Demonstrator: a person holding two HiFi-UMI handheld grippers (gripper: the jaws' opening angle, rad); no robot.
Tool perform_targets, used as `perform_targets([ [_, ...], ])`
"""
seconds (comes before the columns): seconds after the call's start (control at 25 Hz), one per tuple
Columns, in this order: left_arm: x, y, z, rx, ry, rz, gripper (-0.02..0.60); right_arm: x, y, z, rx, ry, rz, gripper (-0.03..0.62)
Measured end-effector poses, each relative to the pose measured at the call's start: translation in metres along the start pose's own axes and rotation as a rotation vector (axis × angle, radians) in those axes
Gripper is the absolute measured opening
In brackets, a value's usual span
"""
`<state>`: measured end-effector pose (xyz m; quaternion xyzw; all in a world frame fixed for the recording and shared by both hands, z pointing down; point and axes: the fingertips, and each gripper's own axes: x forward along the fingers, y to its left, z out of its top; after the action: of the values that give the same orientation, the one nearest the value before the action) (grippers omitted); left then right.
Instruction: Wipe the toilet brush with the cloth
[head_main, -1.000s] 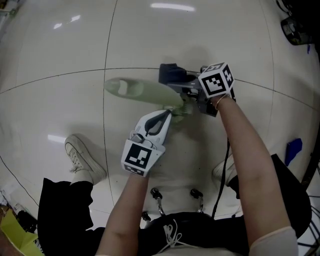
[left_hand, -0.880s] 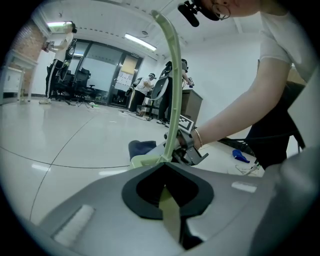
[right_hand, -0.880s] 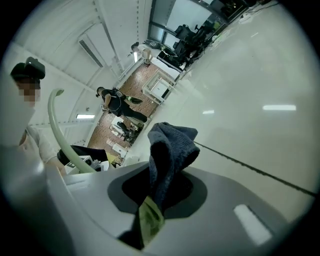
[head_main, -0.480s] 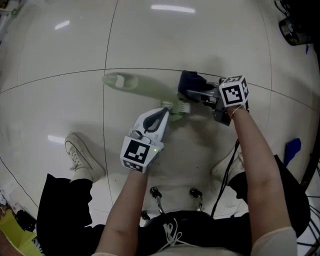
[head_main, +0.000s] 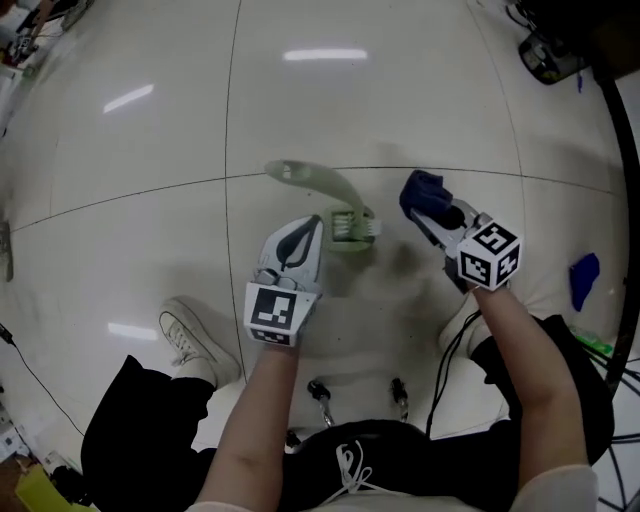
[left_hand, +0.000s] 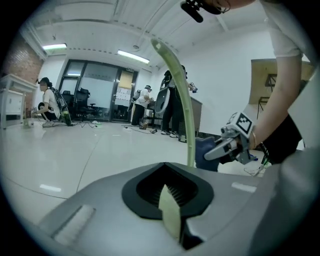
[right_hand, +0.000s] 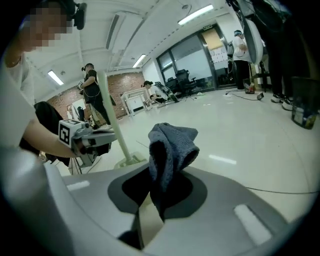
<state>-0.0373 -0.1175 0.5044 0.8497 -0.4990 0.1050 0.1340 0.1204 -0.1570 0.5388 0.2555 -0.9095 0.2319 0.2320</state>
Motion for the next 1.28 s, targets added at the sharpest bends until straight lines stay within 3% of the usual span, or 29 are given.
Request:
perform_targets([
  [0.32,-0.025,0.055,0.021,-0.112,-0.075,0.103,0.006,0.025,0.147,-0.037,0.02,0.064,0.018,0.063],
  [0.48,-0.044,0.062,0.011,-0.132,-0.066,0.124,0.006,0.075,0.19,-0.042,0.169,0.049,-0.016,0.064],
  [0.68,-0.063,0.075,0.0,-0.129,-0.058,0.127,0.006,0.133,0.187,-0.019,0.468,-0.061,-0.074,0.064],
  [0.84,-0.073,0.086,-0.014,-0.146,-0.04,0.137,0.006,0.155,0.166,-0.027,0.788,-0.123,-0.137,0.064],
  [0.92,-0.073,0.09,-0.021,-0.163,-0.034,0.14,0.006,0.157,0.155,-0.038,0.892,-0.143,-0.17,0.064],
  [1.12,-0.07,0.09,-0.033,-0.183,-0.019,0.124,0.006,0.149,0.135,-0.078,1.003,-0.145,-0.256,0.064],
  [1.28,-0.064,0.085,-0.034,-0.187,-0.02,0.104,0.006,0.145,0.129,-0.093,1.012,-0.146,-0.251,0.069],
])
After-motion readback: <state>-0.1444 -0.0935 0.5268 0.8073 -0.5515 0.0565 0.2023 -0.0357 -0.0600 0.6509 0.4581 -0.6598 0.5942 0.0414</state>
